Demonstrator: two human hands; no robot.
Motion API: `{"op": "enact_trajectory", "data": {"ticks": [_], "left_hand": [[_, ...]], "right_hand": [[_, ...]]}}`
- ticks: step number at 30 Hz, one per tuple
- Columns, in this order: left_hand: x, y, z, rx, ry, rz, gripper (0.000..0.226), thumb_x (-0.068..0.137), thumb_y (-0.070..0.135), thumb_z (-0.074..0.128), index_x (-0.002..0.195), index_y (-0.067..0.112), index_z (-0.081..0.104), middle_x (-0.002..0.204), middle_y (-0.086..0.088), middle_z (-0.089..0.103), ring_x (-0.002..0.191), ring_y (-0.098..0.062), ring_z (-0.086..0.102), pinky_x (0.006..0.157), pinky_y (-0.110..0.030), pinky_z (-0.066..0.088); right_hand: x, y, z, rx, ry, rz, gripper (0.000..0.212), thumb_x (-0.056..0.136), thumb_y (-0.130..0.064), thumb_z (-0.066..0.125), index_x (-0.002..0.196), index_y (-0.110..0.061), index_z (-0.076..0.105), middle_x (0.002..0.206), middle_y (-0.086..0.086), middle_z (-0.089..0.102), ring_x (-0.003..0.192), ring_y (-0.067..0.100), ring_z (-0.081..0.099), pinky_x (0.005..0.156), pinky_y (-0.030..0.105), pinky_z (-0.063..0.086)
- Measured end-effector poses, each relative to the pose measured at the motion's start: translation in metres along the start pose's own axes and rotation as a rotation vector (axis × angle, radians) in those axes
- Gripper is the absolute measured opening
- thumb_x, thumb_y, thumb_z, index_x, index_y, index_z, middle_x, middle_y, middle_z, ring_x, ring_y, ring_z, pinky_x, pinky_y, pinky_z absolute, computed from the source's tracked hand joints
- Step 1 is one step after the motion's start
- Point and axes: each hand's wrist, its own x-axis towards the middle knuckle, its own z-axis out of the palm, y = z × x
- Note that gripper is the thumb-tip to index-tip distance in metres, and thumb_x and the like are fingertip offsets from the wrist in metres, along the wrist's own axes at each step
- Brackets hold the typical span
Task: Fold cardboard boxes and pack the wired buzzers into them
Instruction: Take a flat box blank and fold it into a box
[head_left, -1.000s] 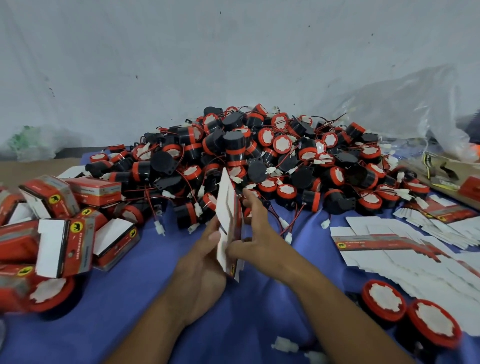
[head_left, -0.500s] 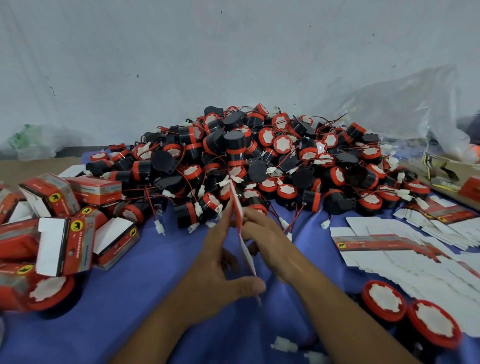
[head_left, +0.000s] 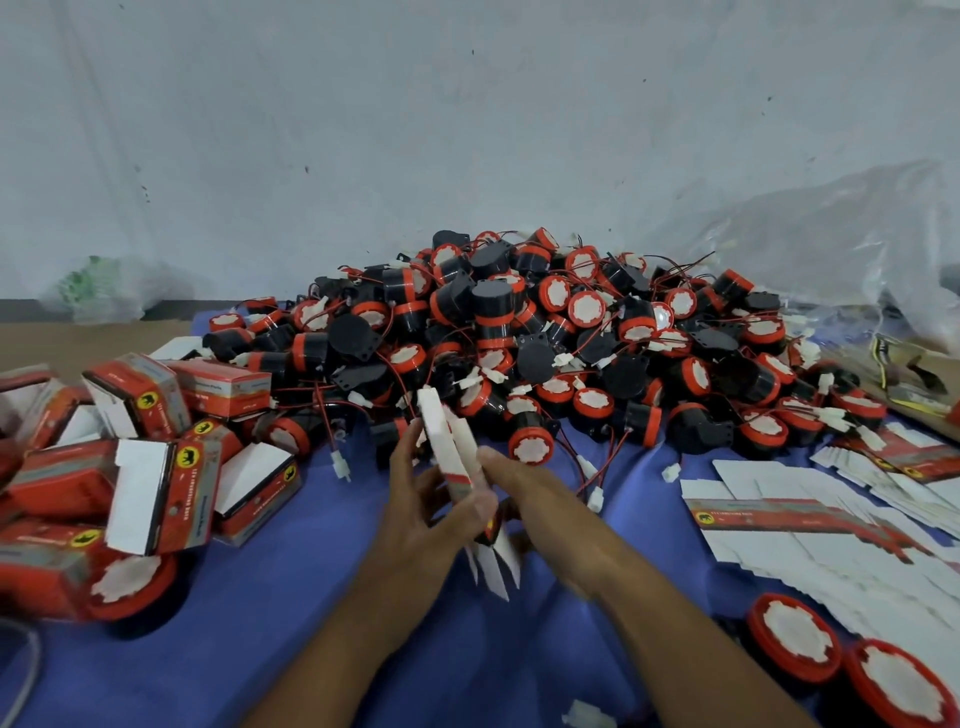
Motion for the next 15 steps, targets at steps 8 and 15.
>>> {"op": "enact_trajectory", "data": {"ticks": [8,15], "left_hand": [[0.009,0.006,-0.011,-0.325,0.205,-0.142,0.063,0.08,0.033,0.074,0.137,0.034,0.048,0.123,-0.007,0.068,0.105,-0.034,0.069,0.078,-0.048,0.059],[0.008,0.009,-0.014,-0.421,0.11,-0.34,0.038,0.09,0.054,0.05,0.106,0.032,0.077,0.105,-0.006,0.075,0.09,-0.024,0.074,0.061,-0.034,0.058]], "right_hand": [[0.0,0.001,-0.01,-0.047,-0.095,-0.226,0.072,0.087,-0.053,0.068,0.145,-0.06,0.027,0.117,-0.018,0.066,0.099,0.012,0.069,0.077,0.03,0.059],[0.004,0.013,-0.016,0.106,-0.203,-0.272,0.061,0.087,-0.06,0.064,0.144,-0.048,0.044,0.159,-0.028,0.022,0.149,0.0,0.019,0.115,0.033,0.031]]}}
